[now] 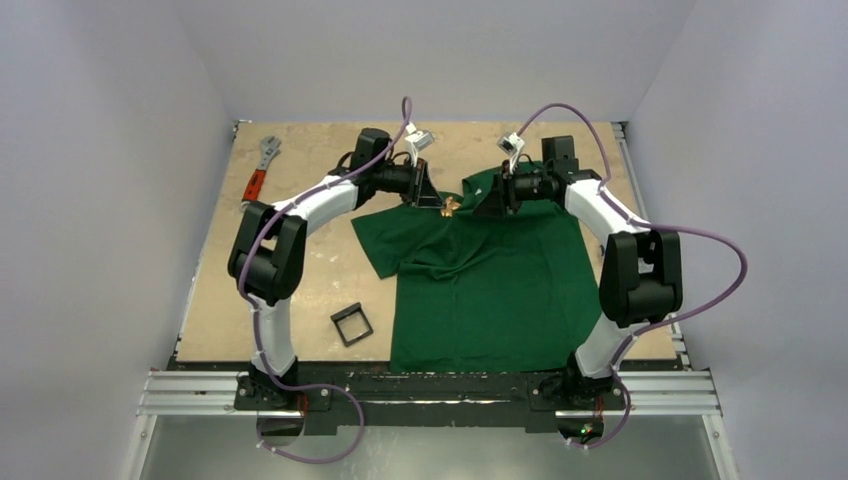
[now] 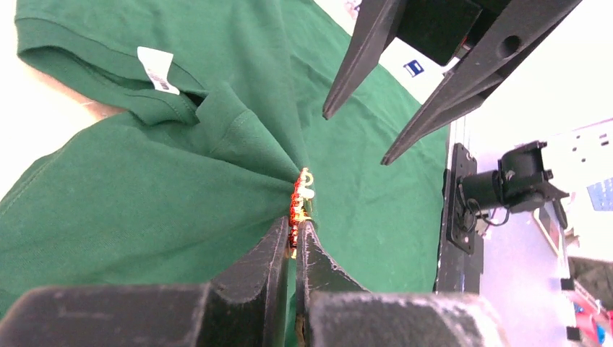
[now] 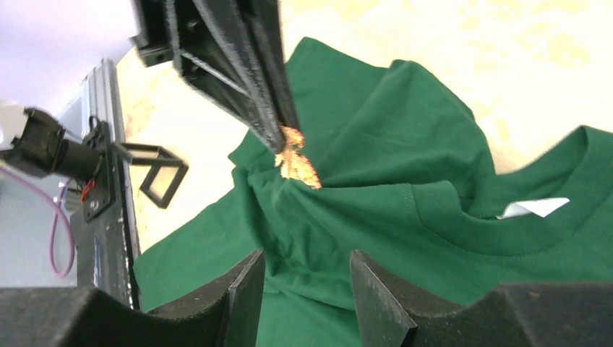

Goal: Remove the brooch from the garment

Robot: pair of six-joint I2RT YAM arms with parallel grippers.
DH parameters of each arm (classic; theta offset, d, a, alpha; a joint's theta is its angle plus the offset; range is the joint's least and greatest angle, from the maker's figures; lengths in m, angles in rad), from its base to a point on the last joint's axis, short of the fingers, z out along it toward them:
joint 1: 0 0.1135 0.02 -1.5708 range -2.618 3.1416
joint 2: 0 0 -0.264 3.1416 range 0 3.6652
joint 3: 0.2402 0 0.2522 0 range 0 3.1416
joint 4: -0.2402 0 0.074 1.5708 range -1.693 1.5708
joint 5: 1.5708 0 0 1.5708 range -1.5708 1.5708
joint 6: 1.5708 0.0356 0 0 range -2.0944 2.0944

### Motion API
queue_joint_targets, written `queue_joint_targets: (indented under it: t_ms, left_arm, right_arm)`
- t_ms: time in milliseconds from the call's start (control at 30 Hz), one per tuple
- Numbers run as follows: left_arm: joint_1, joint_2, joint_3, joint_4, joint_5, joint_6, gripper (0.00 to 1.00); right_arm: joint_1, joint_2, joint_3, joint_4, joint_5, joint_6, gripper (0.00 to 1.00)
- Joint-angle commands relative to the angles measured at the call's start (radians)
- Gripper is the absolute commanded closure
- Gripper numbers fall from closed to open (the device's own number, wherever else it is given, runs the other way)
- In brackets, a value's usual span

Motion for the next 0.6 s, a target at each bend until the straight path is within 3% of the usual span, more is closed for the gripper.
queue_joint_targets:
  t_ms: [0, 267, 567]
  left_arm:
    - [-0.001, -0.079, -0.018, 0.064, 0.11, 0.107, 1.0]
    - [-0.037, -0.158, -0.073, 0.115, 0.189, 0.203, 1.0]
    - [-0.071, -0.188, -0.079, 0.043, 0.217, 0.372, 1.0]
  right_arm:
    - [0.014, -0.056, 0.041, -0.163, -0.11, -0.254, 0.5]
    - [0.054, -0.11, 0.013, -0.227, -0.1, -0.349, 0.53]
    - [0.101, -0.121, 0.048, -0.246, -0.112, -0.383, 0.62]
